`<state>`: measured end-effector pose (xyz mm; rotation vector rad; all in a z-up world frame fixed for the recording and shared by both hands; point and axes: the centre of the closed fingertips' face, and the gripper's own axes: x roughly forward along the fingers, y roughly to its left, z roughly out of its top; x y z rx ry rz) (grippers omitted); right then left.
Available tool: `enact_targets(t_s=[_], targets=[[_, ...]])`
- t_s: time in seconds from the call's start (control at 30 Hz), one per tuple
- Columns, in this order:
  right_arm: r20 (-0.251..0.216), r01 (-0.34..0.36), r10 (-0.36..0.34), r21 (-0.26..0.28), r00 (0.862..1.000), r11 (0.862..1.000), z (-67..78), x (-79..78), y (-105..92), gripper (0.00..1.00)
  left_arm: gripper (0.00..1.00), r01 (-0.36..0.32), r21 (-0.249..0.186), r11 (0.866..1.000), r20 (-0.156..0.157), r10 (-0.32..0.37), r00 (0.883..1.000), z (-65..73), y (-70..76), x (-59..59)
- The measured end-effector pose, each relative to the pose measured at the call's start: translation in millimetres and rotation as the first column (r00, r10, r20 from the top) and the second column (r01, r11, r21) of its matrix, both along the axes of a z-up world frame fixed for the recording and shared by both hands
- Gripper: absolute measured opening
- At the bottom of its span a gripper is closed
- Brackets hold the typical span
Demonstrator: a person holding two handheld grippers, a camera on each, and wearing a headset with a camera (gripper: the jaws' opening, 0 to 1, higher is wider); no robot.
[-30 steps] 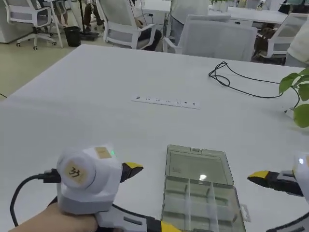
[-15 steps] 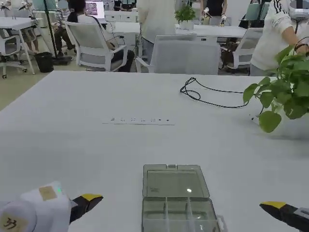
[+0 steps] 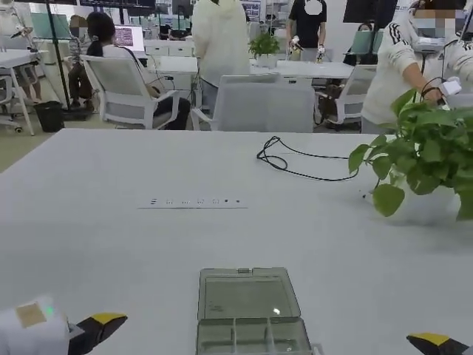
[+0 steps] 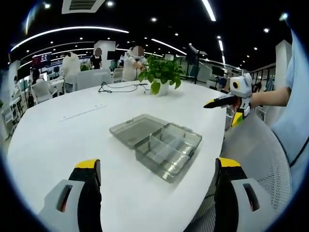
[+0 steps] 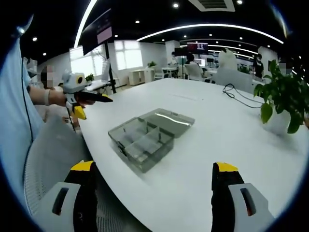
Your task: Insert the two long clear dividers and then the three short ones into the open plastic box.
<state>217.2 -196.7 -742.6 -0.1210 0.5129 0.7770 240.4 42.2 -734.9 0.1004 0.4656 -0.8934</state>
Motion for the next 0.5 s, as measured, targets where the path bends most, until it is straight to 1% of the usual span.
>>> enact_targets(t_s=[0.1, 0.13, 0.17, 0.23, 0.3, 0.37, 0.5], targets=[[0.010, 0.013, -0.013, -0.005, 1.000, 1.000, 2.2, 0.8, -1.0, 1.00, 1.00, -0.006, -0.007, 1.000, -0.018, 0.005, 1.000, -2.8, 1.3, -0.4], [0.011, 0.010, -0.010, -0.001, 1.000, 1.000, 3.1, -0.1, -0.9, 1.00, 1.00, -0.008, -0.007, 1.000, -0.019, 0.008, 1.000, -2.8, 2.2, -0.7], [0.010, 0.007, -0.007, -0.003, 1.000, 1.000, 3.0, -0.9, -1.5, 1.00, 1.00, -0.010, -0.006, 1.000, -0.012, 0.010, 1.000, -2.3, 3.5, -0.9], [0.006, 0.012, -0.012, -0.027, 1.000, 1.000, 0.2, -1.7, -6.8, 1.00, 1.00, -0.016, -0.004, 1.000, -0.015, 0.016, 1.000, -3.7, 8.0, -1.3], [0.005, 0.026, -0.026, -0.036, 1.000, 0.999, -0.1, -2.0, -13.1, 1.00, 1.00, -0.018, -0.001, 1.000, -0.017, 0.018, 1.000, -5.0, 13.3, -1.2], [0.010, 0.030, -0.030, -0.028, 1.000, 0.999, 3.1, -3.3, -16.3, 1.00, 1.00, -0.022, 0.003, 1.000, -0.009, 0.022, 1.000, -3.8, 19.2, -0.4], [0.012, 0.023, -0.023, -0.038, 1.000, 0.999, 2.8, -5.0, -15.2, 1.00, 1.00, -0.030, 0.001, 1.000, 0.006, 0.030, 1.000, -2.3, 28.1, 2.0]])
